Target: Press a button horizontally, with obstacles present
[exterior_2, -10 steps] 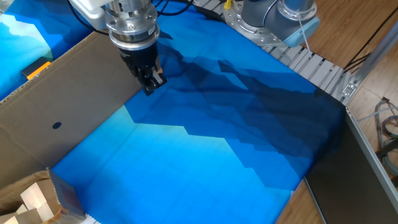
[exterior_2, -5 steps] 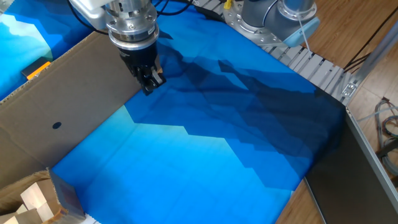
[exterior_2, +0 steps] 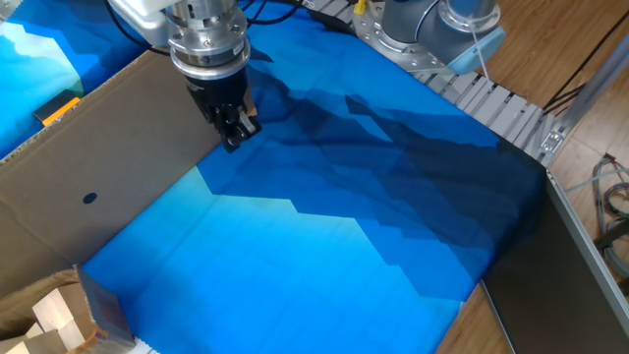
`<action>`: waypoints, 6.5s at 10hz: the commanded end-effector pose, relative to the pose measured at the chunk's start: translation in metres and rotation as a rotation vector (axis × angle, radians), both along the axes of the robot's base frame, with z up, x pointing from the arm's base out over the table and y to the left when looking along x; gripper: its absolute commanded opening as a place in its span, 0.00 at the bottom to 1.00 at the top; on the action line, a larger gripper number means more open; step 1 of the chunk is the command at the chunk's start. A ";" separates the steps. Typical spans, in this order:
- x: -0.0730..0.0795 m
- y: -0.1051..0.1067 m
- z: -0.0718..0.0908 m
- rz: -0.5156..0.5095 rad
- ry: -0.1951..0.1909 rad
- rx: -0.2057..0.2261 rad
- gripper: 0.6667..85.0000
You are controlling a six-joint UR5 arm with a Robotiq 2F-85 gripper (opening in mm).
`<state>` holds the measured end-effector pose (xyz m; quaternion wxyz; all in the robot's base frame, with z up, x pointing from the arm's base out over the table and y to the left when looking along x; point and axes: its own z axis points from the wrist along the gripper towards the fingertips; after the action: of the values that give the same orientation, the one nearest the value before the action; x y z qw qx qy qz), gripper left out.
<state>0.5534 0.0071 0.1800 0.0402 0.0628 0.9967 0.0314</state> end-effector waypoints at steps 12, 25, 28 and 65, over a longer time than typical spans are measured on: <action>0.028 0.000 0.005 -0.107 -0.101 0.017 0.00; 0.011 -0.058 0.053 -0.001 -0.018 -0.074 0.00; 0.006 -0.090 0.085 0.034 0.023 -0.087 0.00; 0.021 -0.247 0.044 0.094 -0.053 -0.131 0.00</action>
<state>0.5703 -0.2278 0.2222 0.0598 0.0056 0.9981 -0.0099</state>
